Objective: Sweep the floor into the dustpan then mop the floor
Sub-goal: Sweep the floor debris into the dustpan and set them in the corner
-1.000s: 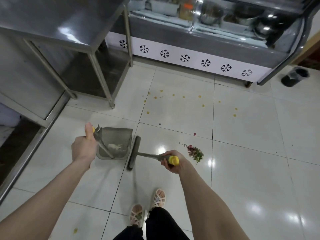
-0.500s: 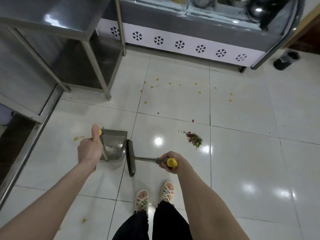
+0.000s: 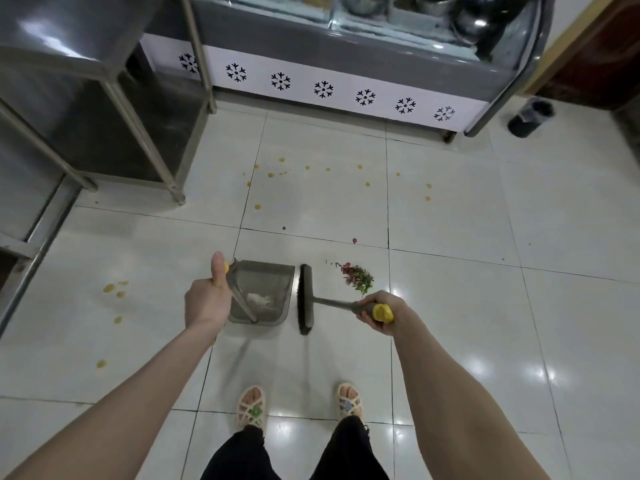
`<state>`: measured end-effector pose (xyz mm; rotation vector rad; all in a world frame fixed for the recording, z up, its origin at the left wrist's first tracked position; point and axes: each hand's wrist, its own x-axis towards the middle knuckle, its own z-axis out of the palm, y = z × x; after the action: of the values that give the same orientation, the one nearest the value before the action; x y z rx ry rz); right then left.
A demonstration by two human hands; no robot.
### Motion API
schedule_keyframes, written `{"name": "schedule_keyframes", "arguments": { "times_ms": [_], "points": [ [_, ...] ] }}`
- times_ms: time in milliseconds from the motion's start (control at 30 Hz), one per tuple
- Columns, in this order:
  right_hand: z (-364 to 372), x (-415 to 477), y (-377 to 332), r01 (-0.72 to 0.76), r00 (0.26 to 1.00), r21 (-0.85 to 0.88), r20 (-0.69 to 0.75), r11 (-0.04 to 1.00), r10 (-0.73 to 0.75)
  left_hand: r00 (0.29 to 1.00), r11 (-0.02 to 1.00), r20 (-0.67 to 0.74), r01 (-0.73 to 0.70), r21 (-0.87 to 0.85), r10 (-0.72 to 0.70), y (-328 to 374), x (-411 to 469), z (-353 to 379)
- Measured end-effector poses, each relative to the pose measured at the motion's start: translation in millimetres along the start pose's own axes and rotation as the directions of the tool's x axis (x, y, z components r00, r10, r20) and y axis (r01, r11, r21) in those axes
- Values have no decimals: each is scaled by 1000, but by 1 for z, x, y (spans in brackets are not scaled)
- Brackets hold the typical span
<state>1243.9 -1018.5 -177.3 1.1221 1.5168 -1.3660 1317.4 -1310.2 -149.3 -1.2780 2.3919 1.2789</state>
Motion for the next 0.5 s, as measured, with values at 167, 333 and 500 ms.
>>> {"name": "schedule_keyframes", "arguments": {
  "times_ms": [167,333,500],
  "points": [
    [-75,15,-20,31,999,-8,-37,999,-32,999,1000,25,20,3,-20,29,-35,64],
    [-142,17,-41,67,997,17,41,998,-67,999,999,-35,29,-37,-30,50,-71,117],
    [-200,10,-65,42,990,51,135,998,-48,996,992,-67,56,-112,-64,68,-99,148]
  ]
}}
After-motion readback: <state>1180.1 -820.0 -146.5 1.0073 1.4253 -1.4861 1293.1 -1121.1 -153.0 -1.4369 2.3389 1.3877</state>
